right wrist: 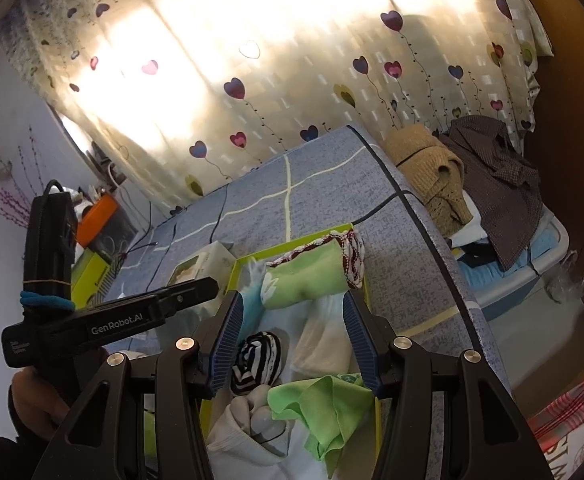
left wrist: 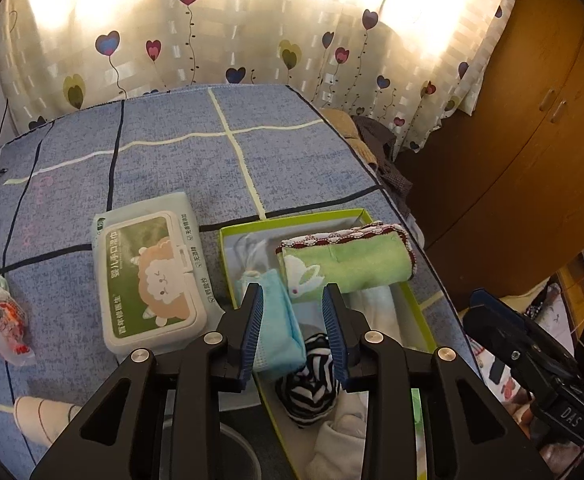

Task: Organize soft objects
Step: 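Lower the mask and towel into the tray and open both grippers, then move both open grippers back from the tray to the pile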

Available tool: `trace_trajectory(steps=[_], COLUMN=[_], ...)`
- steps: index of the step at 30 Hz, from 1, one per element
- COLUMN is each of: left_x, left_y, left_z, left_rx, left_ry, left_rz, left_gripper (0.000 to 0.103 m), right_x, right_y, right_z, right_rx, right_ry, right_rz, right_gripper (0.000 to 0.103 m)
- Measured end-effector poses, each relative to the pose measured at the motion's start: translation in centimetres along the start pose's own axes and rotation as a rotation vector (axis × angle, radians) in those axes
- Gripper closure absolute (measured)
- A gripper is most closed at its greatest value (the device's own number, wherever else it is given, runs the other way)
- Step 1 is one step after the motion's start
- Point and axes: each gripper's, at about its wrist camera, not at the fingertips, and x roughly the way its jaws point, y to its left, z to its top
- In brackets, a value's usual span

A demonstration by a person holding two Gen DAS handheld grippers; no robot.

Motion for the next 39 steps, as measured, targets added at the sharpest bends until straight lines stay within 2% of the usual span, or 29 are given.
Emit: trace_trajectory(steps=[16,25,32,39], left_x=[-6.7,-9.8,-10.8,-11.5], left_y=[-0.1,0.8,2.4,4.2], left_z=[-4.1,-6.7,-8.5,-10.1], left_rx=[0.053,0.042,0.012,-0.035], left_ry=[-0.090,-0.129,-0.136,-0.140], left_rz=[-0.035,-0.037,-0.024,-0.010], left_gripper=[0.071,0.071,0.071,0.071], right_x=[-2.5,-3.6,-3.9,-3.4], right_y=[5.2,8.5,10.4,11.8], right_z=[-2.0,-4.0,-5.3,-6.4], right_rx=[-0.140,-0.233,-0.280,-0.313], right_ry=[0.004,0.025,0.034,0.062], right_rz=[-0.054,-0.063,-0.065,-0.047], right_gripper=[0.051,0.051,0.046,0.045])
